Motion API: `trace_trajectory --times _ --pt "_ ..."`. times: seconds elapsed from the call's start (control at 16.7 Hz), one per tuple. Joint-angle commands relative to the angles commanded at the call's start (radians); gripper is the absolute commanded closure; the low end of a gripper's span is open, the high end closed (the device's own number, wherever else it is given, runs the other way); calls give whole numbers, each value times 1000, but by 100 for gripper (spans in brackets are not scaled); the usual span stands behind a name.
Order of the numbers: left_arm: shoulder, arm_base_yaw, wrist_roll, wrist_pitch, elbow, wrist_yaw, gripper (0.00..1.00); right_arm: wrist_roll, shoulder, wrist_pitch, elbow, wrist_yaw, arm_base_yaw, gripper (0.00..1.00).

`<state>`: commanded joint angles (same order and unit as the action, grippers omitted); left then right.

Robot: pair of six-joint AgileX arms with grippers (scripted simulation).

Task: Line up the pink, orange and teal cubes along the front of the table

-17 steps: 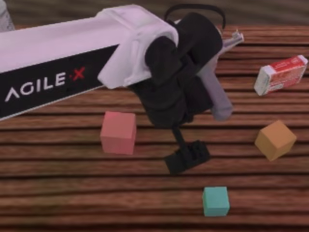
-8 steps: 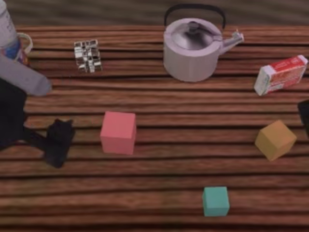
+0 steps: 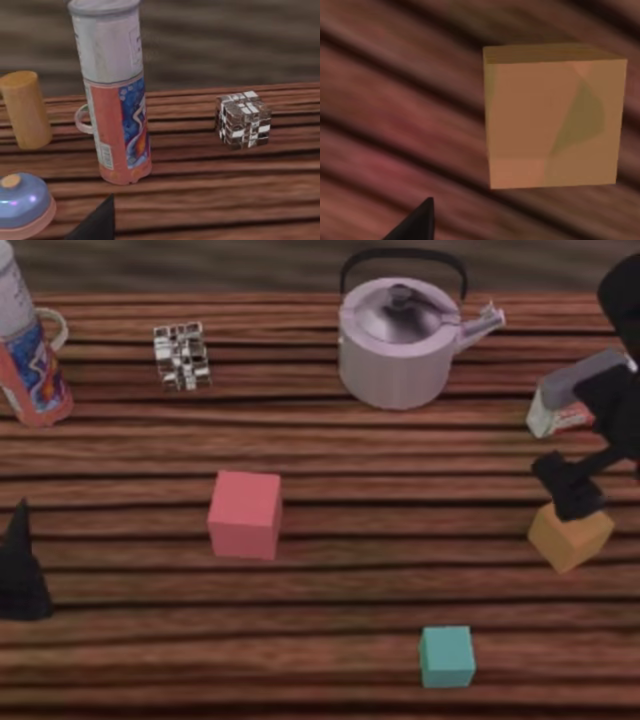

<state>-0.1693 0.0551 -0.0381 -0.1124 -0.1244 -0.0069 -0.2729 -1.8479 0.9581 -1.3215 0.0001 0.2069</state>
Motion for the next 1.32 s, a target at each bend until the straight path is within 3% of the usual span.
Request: trace_trajectory --times 0.24,0.66,1.32 --pt "154 -69 35 102 114 6 0 -21 -121 66 -108 1 15 0" --pt "169 -75 38 112 124 7 0 -23 -136 69 -118 1 13 0" --pt "169 -75 38 112 124 7 0 -19 -284 -244 46 2 19 0"
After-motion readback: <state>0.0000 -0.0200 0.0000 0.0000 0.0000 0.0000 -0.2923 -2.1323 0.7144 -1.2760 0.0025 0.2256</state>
